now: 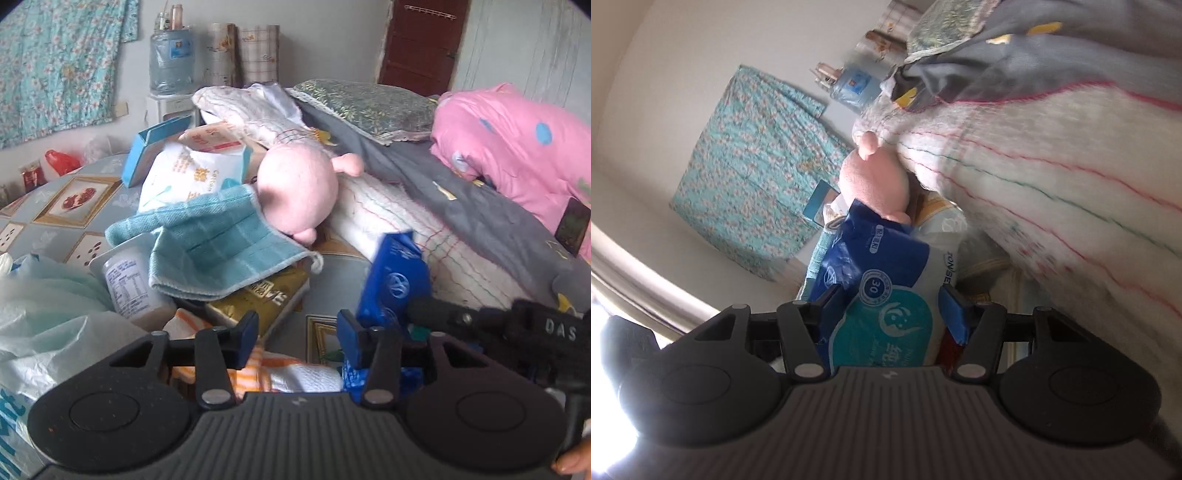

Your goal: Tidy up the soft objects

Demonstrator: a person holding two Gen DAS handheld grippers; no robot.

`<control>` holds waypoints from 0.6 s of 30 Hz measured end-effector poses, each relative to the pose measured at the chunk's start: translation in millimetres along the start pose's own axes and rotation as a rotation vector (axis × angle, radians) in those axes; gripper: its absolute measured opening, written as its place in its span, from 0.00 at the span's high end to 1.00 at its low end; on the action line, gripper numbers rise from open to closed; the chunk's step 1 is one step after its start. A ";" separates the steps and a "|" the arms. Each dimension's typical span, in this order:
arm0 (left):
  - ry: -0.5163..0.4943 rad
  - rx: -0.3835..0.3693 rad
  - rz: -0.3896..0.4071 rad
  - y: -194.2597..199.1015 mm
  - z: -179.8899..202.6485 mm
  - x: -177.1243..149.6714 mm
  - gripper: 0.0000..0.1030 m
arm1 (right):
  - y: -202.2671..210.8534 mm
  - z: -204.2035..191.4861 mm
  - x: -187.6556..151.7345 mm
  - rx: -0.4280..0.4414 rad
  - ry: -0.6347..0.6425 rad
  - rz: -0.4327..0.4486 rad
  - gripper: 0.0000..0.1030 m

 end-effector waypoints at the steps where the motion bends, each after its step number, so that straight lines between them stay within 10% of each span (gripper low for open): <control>1: 0.005 0.003 0.003 1.0 -2.4 0.6 0.55 | -3.5 -0.8 2.7 -0.005 0.015 -0.010 0.45; 10: 0.092 -0.012 0.048 27.9 -32.1 7.0 0.42 | -39.7 -23.4 14.7 -0.050 0.210 -0.146 0.44; 18: 0.015 -0.105 -0.016 21.6 -0.5 -3.1 0.39 | -29.2 -15.7 23.1 0.000 0.088 -0.138 0.44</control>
Point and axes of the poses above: each gripper's, at about its wrist camera, not at the fingertips, and y roughly against the way its jaws point, z to its right, x to its top, the point moved 9 cm from there along -y, roughly the way its jaws point, and after that the axes turned 13 degrees about x, right-handed, at the moved point
